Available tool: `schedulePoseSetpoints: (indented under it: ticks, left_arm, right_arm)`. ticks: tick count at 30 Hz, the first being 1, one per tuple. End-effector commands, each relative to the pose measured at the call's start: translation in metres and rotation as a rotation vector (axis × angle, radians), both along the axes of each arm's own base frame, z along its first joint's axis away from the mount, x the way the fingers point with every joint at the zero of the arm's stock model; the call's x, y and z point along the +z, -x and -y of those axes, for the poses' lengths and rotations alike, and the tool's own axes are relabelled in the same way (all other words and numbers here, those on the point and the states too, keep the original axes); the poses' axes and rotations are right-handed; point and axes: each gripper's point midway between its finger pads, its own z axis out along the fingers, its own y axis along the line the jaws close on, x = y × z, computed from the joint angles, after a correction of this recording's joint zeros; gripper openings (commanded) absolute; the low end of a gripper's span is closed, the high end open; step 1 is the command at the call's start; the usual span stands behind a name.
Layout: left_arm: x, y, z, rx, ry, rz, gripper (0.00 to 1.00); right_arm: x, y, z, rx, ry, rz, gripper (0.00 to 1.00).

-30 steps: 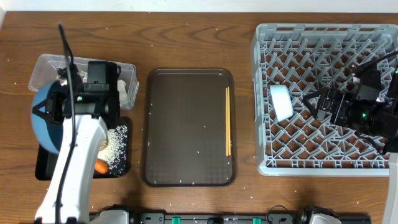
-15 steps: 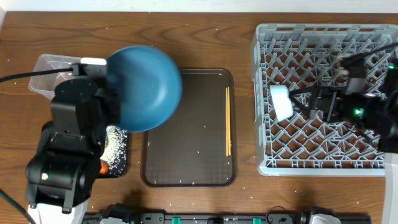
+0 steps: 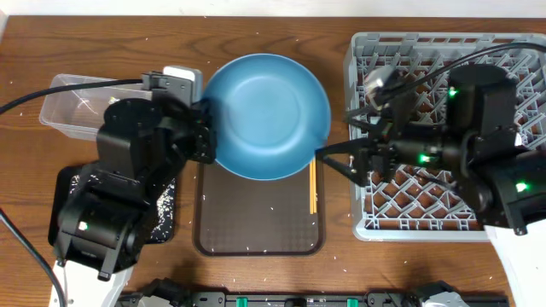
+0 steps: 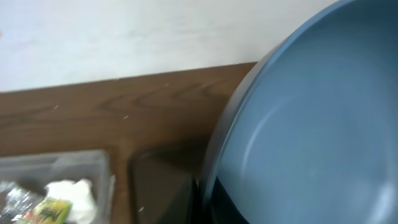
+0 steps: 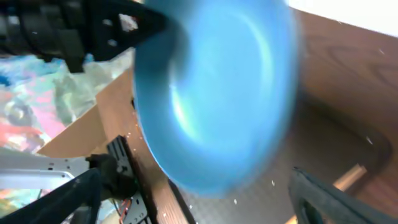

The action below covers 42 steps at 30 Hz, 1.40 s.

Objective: Sort waste into correct bins and load items into the dishwasher rack
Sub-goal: 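Raise the plate over the tray and grasp it with the right gripper, then carry the blue plate right toward the rack with the right gripper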

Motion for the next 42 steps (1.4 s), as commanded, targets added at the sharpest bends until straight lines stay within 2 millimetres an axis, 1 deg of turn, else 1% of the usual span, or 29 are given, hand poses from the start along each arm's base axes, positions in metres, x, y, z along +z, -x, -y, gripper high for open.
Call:
schedulePoseSetpoints:
  ticks: [1, 4, 6, 9, 10, 12, 14, 16, 23, 24, 25, 26, 27, 28, 30, 34, 35, 36, 38, 41, 42]
  left_arm:
    - [0.017, 0.007, 0.019, -0.062, 0.053, 0.04, 0.06]
    - [0.025, 0.014, 0.03, -0.101, 0.066, 0.07, 0.06]
    - [0.03, 0.018, 0.035, -0.122, 0.074, 0.088, 0.07]
    - [0.035, 0.024, 0.042, -0.151, 0.083, 0.105, 0.06]
    - [0.037, 0.027, 0.044, -0.161, 0.085, 0.108, 0.06]
    - [0.039, 0.03, 0.047, -0.173, 0.088, 0.115, 0.06]
    - [0.039, 0.031, 0.047, -0.176, 0.089, 0.116, 0.06]
    - [0.039, 0.031, 0.047, -0.175, 0.088, 0.116, 0.06]
    - [0.039, 0.029, 0.044, -0.155, 0.08, 0.119, 0.06]
    - [0.039, 0.028, 0.043, -0.148, 0.077, 0.12, 0.09]
    - [0.039, 0.028, 0.042, -0.143, 0.075, 0.121, 0.17]
    - [0.039, 0.027, 0.041, -0.136, 0.073, 0.123, 0.38]
    - [0.039, 0.026, 0.039, -0.125, 0.069, 0.124, 0.55]
    - [0.039, 0.025, 0.037, -0.116, 0.064, 0.127, 0.69]
    - [0.04, 0.024, 0.034, -0.097, 0.056, 0.134, 0.98]
    - [0.044, 0.028, 0.028, -0.079, 0.056, 0.15, 0.98]
    - [0.045, 0.03, 0.027, -0.079, 0.058, 0.154, 0.98]
    - [0.047, 0.032, 0.026, -0.079, 0.06, 0.158, 0.98]
    - [0.05, 0.038, 0.023, -0.078, 0.065, 0.168, 0.98]
    - [0.052, 0.046, 0.017, -0.075, 0.064, 0.17, 0.98]
    - [0.051, 0.048, 0.016, -0.075, 0.062, 0.166, 0.98]
  right_arm:
    - [-0.007, -0.004, -0.007, -0.018, 0.037, 0.003, 0.86]
    - [-0.019, -0.019, -0.001, -0.109, 0.106, -0.002, 0.86]
    - [-0.022, -0.022, -0.001, -0.117, 0.116, -0.001, 0.86]
    - [-0.024, -0.027, -0.003, -0.119, 0.118, -0.002, 0.82]
    - [-0.026, -0.029, -0.003, -0.122, 0.122, -0.005, 0.78]
    - [-0.029, -0.031, -0.004, -0.121, 0.126, -0.014, 0.61]
    - [-0.032, -0.032, -0.004, -0.121, 0.131, -0.023, 0.52]
    - [-0.032, -0.032, -0.005, -0.118, 0.13, -0.024, 0.38]
    - [-0.029, -0.03, -0.004, -0.119, 0.126, -0.017, 0.08]
    - [-0.028, -0.03, -0.004, -0.12, 0.125, -0.015, 0.05]
    - [-0.028, -0.03, -0.003, -0.124, 0.126, -0.011, 0.01]
    - [-0.028, -0.031, -0.001, -0.136, 0.133, -0.006, 0.01]
    - [-0.028, -0.033, 0.002, -0.154, 0.144, 0.002, 0.01]
    - [-0.028, -0.035, 0.006, -0.175, 0.157, 0.008, 0.01]
    - [-0.03, -0.04, 0.018, -0.251, 0.193, 0.012, 0.01]
    - [-0.032, -0.048, 0.051, -0.425, 0.252, 0.003, 0.01]
    - [-0.033, -0.049, 0.061, -0.472, 0.274, 0.003, 0.01]
    - [-0.034, -0.053, 0.075, -0.543, 0.304, 0.0, 0.01]
    - [-0.038, -0.059, 0.109, -0.714, 0.38, -0.003, 0.01]
    - [-0.039, -0.064, 0.176, -1.041, 0.51, 0.002, 0.01]
    - [-0.037, -0.064, 0.191, -1.109, 0.545, 0.015, 0.01]
